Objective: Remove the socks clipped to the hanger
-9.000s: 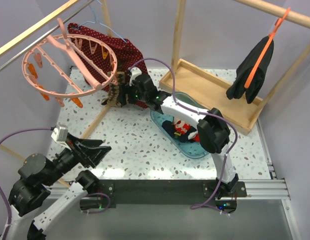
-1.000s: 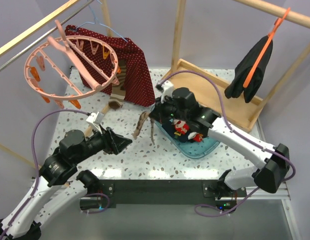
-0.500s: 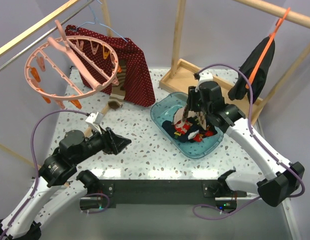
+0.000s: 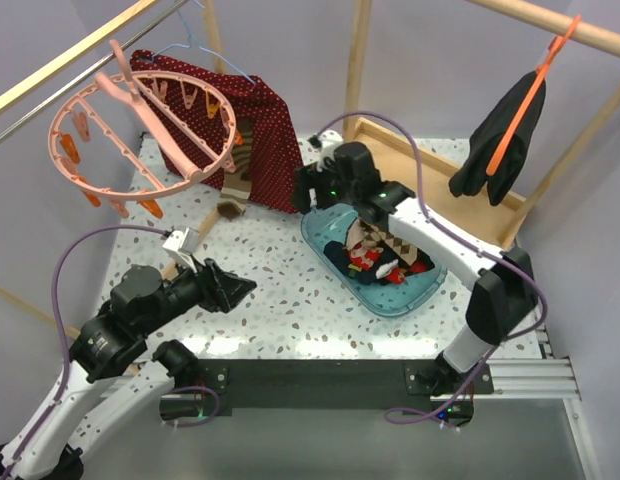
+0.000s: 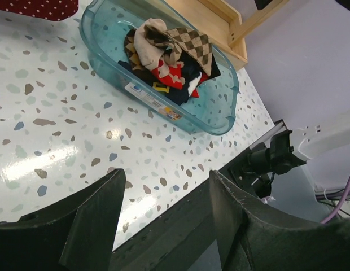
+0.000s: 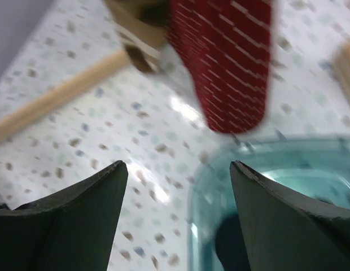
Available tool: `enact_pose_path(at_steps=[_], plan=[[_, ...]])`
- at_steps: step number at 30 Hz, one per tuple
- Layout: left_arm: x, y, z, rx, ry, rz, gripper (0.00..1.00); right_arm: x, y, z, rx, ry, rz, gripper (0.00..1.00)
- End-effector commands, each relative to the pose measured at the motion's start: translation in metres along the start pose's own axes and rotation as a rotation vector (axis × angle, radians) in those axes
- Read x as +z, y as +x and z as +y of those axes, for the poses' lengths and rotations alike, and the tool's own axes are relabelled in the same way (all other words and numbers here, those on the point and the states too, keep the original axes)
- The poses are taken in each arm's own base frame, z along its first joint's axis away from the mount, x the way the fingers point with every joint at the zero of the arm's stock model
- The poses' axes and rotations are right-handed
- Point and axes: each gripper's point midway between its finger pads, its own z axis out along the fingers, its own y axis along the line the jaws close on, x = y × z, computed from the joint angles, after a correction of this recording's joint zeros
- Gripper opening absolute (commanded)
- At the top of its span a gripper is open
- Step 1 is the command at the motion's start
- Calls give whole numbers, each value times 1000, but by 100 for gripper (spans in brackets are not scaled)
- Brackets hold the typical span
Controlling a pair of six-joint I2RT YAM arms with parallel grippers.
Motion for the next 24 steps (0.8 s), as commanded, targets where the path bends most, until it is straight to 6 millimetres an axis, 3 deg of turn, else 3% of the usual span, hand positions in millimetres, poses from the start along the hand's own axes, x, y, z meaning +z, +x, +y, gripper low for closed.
enact_pose_path(at_steps=[1, 2, 3, 4, 10, 13, 15, 16, 17, 20, 24], plan=[[-15, -15, -2, 29, -17, -56, 66, 23, -74, 102, -17, -282, -276, 84], [-19, -16, -1, 28, -26, -64, 66, 31, -79, 103, 31, -265, -297, 86], [-20, -16, 0, 29, -32, -67, 66, 51, -68, 105, 55, -259, -278, 87], [-22, -18, 1, 29, -40, -74, 66, 56, -80, 109, 78, -265, -318, 90], [-46, -29, 9, 32, -100, -141, 66, 112, -75, 108, 175, -218, -339, 95], [-58, -32, 12, 29, -120, -169, 66, 127, -78, 111, 179, -208, -349, 96], [-66, -35, 14, 28, -140, -191, 66, 144, -67, 110, 183, -183, -337, 95], [-69, -37, 15, 32, -145, -201, 67, 147, -73, 112, 185, -180, -358, 95], [-73, -39, 16, 36, -153, -213, 67, 159, -64, 111, 180, -169, -346, 95], [-80, -42, 16, 47, -163, -225, 68, 172, -63, 113, 173, -128, -371, 95], [-84, -40, 18, 43, -171, -221, 68, 197, -47, 107, 164, -71, -360, 95]])
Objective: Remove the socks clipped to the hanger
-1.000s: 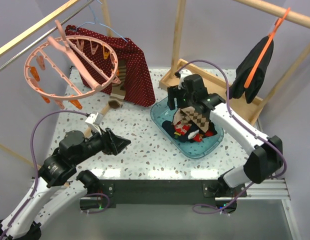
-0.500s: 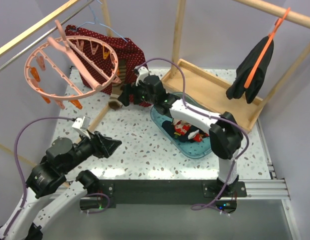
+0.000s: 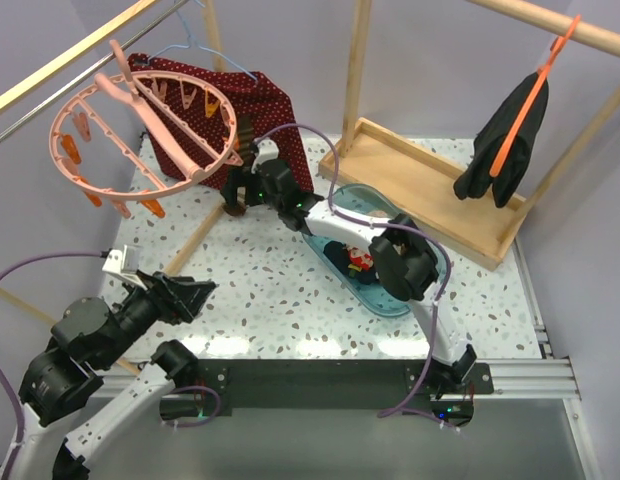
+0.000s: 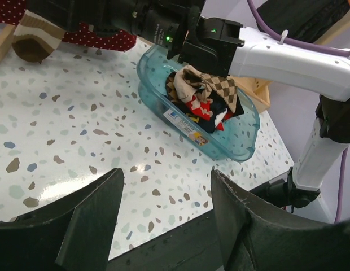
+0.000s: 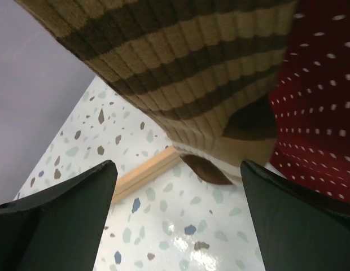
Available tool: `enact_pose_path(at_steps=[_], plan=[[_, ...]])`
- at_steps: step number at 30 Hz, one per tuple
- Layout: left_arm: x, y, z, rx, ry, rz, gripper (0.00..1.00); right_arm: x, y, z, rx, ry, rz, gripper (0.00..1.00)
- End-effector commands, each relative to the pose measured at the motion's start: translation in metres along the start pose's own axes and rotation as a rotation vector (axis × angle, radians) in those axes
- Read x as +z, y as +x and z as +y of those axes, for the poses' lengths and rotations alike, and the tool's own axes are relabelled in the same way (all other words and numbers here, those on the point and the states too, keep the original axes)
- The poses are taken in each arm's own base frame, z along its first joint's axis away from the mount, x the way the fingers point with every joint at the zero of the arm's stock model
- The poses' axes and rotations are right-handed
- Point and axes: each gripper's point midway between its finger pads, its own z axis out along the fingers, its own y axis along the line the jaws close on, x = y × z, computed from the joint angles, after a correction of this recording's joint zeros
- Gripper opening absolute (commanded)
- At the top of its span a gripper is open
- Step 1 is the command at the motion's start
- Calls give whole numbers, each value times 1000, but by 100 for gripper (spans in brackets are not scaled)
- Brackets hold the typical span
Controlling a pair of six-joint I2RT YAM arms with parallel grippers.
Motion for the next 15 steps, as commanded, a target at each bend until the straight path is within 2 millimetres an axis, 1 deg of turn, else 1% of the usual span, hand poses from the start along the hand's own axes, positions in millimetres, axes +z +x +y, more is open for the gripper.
enact_pose_path(at_steps=[1, 3, 6, 8, 9, 11, 12, 13, 14, 15], plan=[[-10, -6, 5, 24, -21, -22, 68, 14, -28, 7, -11, 46, -132, 95], [-12, -5, 5, 19, -16, -23, 68, 17, -25, -2, -27, 102, -144, 93], [-14, -4, 5, 6, -11, -25, 68, 18, -18, -11, -43, 175, -151, 93], [-14, -3, 5, 2, -7, -23, 68, 16, -14, -14, -74, 242, -162, 93], [-14, -3, 5, 2, -8, -22, 68, 14, -15, -20, -83, 287, -176, 93], [-13, -3, 4, 1, -6, -20, 69, 16, -12, -22, -78, 290, -185, 94], [-13, -2, 4, 1, -5, -18, 68, 17, -16, -20, -73, 287, -201, 94], [-13, -2, 4, 0, -6, -17, 69, 22, -7, -24, -83, 294, -187, 94], [-12, -1, 4, -1, -2, -12, 69, 24, -8, -25, -85, 295, -188, 95], [-12, -1, 3, -7, 2, -12, 68, 28, -13, -16, -85, 255, -187, 96]])
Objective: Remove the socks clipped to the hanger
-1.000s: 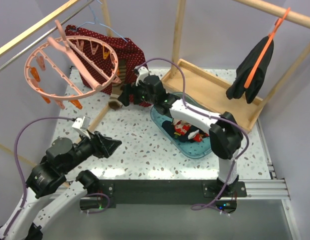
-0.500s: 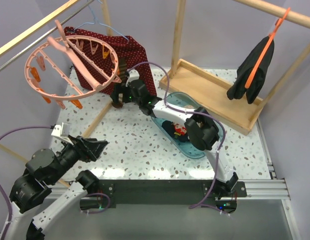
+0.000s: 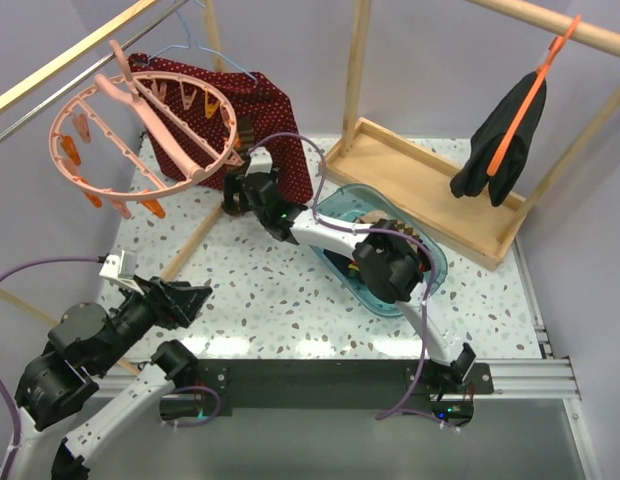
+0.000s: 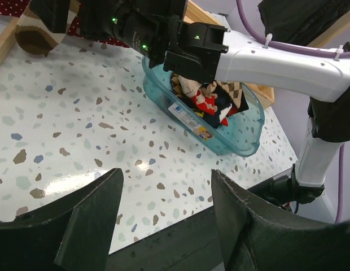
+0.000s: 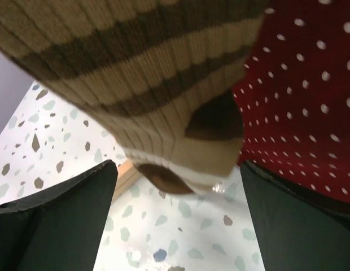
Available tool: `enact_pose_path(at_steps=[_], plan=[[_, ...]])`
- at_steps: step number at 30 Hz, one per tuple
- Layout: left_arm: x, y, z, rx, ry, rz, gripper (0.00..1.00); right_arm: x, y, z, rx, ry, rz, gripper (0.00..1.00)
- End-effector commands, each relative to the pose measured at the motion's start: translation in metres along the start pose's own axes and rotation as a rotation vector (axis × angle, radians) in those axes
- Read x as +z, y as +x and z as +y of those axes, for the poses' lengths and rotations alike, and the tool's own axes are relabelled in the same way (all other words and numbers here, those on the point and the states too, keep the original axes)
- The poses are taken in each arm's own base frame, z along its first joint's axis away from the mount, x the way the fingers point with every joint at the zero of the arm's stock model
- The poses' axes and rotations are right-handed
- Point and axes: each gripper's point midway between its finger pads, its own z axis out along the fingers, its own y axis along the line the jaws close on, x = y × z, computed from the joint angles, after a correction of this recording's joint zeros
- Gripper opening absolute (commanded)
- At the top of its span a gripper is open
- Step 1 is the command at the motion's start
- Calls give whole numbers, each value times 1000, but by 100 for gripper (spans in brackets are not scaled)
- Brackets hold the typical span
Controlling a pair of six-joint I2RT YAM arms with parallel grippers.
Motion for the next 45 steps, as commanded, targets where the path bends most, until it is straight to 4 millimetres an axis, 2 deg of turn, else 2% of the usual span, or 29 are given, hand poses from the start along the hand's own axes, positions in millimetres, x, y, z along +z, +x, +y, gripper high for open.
enact_pose_path(at_steps=[1, 5, 8, 9, 10, 11, 13, 14, 15, 17, 18, 19, 20, 21, 22, 23, 24, 26, 27, 28, 29, 30, 34, 35, 38, 40, 41, 42, 45], plan=[[-3, -5, -5, -11, 20, -18, 68, 12, -33, 12, -5, -11, -100, 96], [-3, -2, -6, -28, 29, -10, 68, 18, -30, 22, -33, -81, -99, 90], [-2, 2, -4, -41, 29, -3, 68, 19, -29, 21, -43, -95, -110, 70], [-2, 2, -4, -49, 29, -4, 68, 19, -30, 19, -45, -94, -113, 54], [-1, 5, -4, -51, 30, 0, 69, 18, -30, 19, -53, -96, -113, 48], [0, 6, -4, -53, 31, 1, 68, 17, -31, 22, -56, -107, -111, 32], [3, 8, -4, -54, 36, 8, 69, 13, -33, 24, -62, -118, -98, 19], [4, 8, -4, -55, 34, 10, 68, 11, -36, 25, -62, -125, -95, 4], [5, 9, -4, -54, 31, 18, 69, 4, -44, 27, -63, -137, -94, 0], [8, 11, -4, -50, 27, 22, 69, -5, -50, 32, -52, -162, -82, 0], [10, 11, -4, -46, 22, 30, 68, -10, -43, 34, -58, -183, -41, 0], [12, 12, -3, -45, 21, 34, 69, -20, -56, 39, -44, -200, -45, 0], [13, 12, -3, -43, 18, 36, 68, -26, -55, 41, -41, -208, -27, 0], [15, 13, -3, -43, 13, 40, 69, -32, -45, 40, -36, -222, 19, 0], [16, 12, -2, -41, 7, 38, 68, -45, -58, 46, -24, -242, 14, 0], [17, 13, -1, -40, 0, 40, 69, -52, -57, 49, -22, -262, 32, 0], [19, 13, 0, -39, -8, 42, 69, -60, -47, 50, -26, -281, 78, 0], [22, 13, 1, -38, -19, 40, 71, -80, -55, 61, -24, -323, 96, 0], [24, 13, 2, -36, -25, 45, 72, -86, -44, 57, -23, -320, 138, 0], [27, 13, 2, -35, -26, 44, 72, -94, -43, 61, -19, -343, 154, 0], [29, 14, 2, -34, -28, 47, 74, -106, -55, 63, -2, -360, 147, 0], [34, 18, 4, -32, -41, 65, 74, -112, -43, 60, 17, -361, 182, 0], [49, 23, -2, -33, -15, 86, 76, -146, -48, 69, 94, -439, 238, 0], [52, 25, -4, -26, -4, 90, 77, -160, -46, 71, 116, -473, 264, 0], [68, 28, -9, -19, 14, 100, 77, -181, -37, 77, 203, -527, 333, 0], [77, 31, -9, -18, 19, 102, 77, -199, -46, 84, 271, -569, 350, 0], [82, 34, -9, -15, 15, 117, 77, -207, -39, 85, 288, -595, 376, 0], [87, 36, -11, -16, 25, 119, 76, -218, -48, 88, 324, -616, 372, 0], [96, 44, -11, -14, 21, 154, 75, -235, -48, 87, 358, -641, 389, 0]])
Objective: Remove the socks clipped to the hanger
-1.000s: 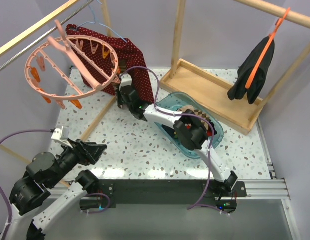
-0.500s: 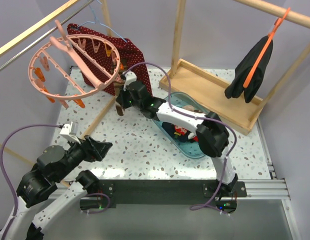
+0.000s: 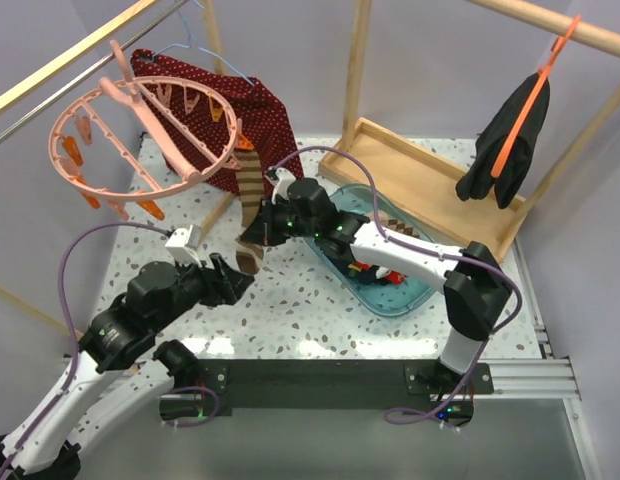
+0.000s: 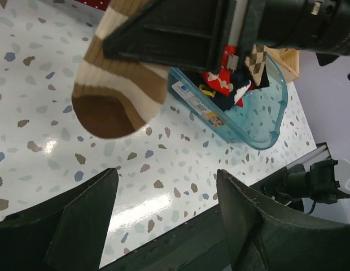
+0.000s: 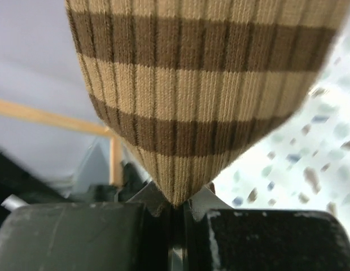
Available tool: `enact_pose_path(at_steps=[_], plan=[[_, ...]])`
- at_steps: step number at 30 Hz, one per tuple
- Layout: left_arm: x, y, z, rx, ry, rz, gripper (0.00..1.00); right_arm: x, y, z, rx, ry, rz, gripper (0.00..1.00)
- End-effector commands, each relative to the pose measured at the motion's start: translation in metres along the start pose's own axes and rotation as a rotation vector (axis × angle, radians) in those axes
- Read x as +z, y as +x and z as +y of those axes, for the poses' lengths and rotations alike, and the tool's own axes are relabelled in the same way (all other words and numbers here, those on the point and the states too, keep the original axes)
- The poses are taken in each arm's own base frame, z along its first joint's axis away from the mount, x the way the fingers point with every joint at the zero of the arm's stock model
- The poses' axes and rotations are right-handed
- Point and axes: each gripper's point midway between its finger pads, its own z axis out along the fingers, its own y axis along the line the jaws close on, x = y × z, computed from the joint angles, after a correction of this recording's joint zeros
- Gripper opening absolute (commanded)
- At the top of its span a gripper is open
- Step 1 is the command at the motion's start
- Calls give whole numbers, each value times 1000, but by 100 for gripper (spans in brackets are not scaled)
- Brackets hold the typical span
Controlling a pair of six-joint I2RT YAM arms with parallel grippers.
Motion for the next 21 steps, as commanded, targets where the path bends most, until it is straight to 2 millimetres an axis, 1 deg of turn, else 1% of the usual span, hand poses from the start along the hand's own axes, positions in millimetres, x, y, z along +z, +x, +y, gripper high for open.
enact_pose_path(at_steps=[1, 3, 4, 6, 7, 8, 12, 16, 18, 21], plan=[[15, -8, -14, 20, 53, -20, 75, -39, -12, 50, 87, -158, -13, 0], [18, -9, -13, 28, 46, -19, 75, -48, -9, 54, 106, -177, -3, 0], [19, -10, -13, 31, 41, -23, 76, -54, -10, 60, 106, -194, -6, 0], [21, -11, -11, 33, 29, -22, 77, -60, -8, 64, 114, -209, 3, 0], [22, -11, -10, 36, 18, -24, 77, -66, -11, 69, 112, -223, -1, 0], [23, -12, -9, 40, 10, -24, 78, -68, -8, 68, 118, -222, 6, 0], [24, -16, -8, 47, 9, -49, 79, -79, -5, 78, 152, -271, 16, 0], [28, -13, -20, 48, 77, -40, 80, -83, -1, 85, 174, -312, 36, 0], [32, -9, -20, 46, 88, -25, 80, -86, 1, 92, 182, -343, 55, 0], [37, -3, -17, 49, 77, -3, 80, -93, -1, 105, 199, -403, 61, 0]])
